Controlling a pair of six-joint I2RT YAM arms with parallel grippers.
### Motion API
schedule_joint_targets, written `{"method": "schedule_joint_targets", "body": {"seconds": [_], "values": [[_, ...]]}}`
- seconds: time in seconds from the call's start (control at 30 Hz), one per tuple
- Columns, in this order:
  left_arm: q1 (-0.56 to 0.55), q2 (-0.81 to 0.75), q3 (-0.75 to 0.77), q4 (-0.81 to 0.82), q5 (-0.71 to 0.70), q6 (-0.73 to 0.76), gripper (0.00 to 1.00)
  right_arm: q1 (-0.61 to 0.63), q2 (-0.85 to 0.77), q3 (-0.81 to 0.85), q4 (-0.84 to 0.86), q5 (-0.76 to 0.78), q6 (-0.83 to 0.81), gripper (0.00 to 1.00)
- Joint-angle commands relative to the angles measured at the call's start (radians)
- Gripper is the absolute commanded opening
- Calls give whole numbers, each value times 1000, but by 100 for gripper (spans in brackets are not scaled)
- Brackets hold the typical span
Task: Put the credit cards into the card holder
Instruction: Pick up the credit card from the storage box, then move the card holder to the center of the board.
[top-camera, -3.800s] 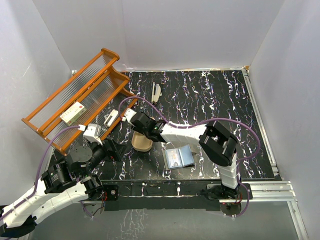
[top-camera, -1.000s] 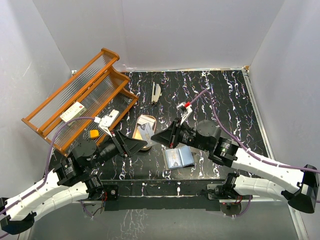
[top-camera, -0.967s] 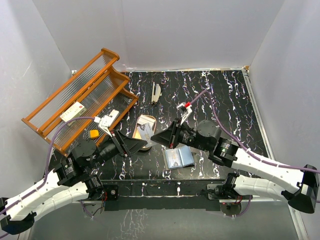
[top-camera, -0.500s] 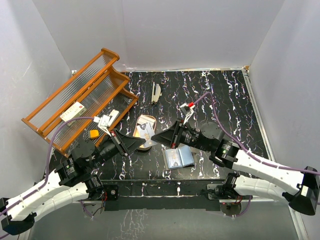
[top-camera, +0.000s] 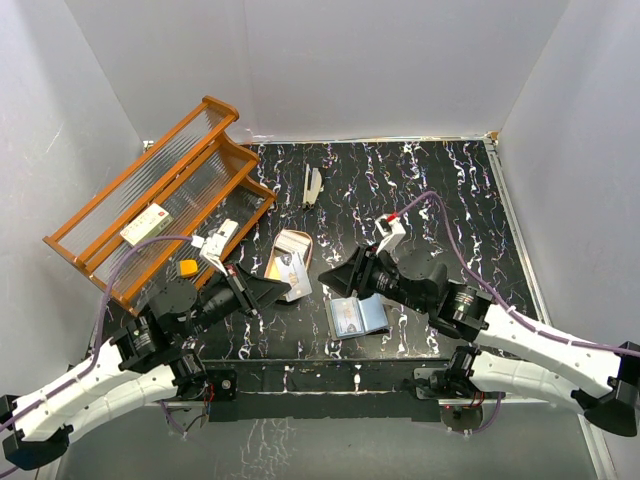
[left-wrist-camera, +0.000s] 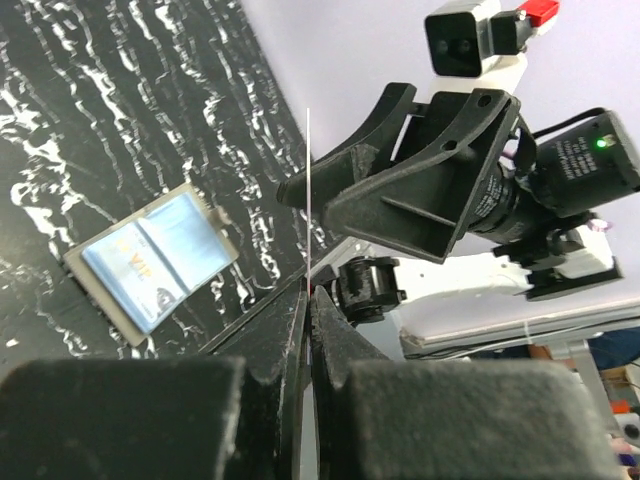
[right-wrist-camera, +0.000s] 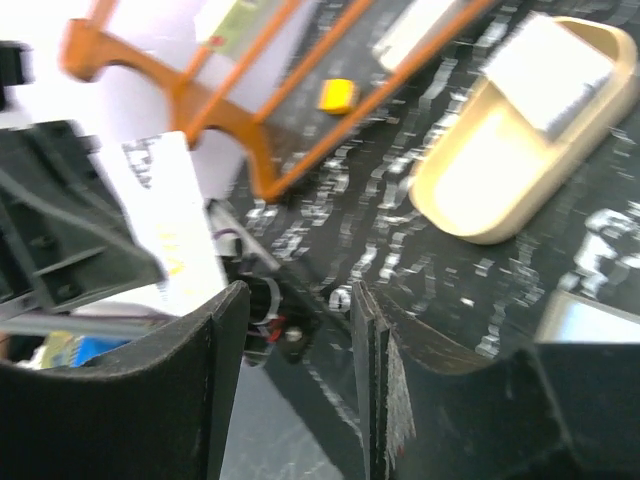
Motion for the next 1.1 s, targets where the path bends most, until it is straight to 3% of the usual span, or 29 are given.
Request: {"method": "schedule_joint_targets", "body": {"seconds": [0.0,0.2,0.37,0.7,0.9,1.07], "values": [[-2,21,-1,-83,-33,15,0,3,-8,62,-267,223,-45,45],[-2,116,-9,-121,-17,7,0,2,110,126,-583,414,-86,47],[-2,256,-37,4,104,-4,0,2,194,129,-722,524,-75,48],[-3,516,-55,198,218,-68,0,-56,344,83,-687,508,-118,51],[-3,526,-59,186,199,-56,0,-99,422,77,-690,515,-144,53],[-3,501,-70,149,162,-53,0,-131,444,52,-623,452,-154,44]]}}
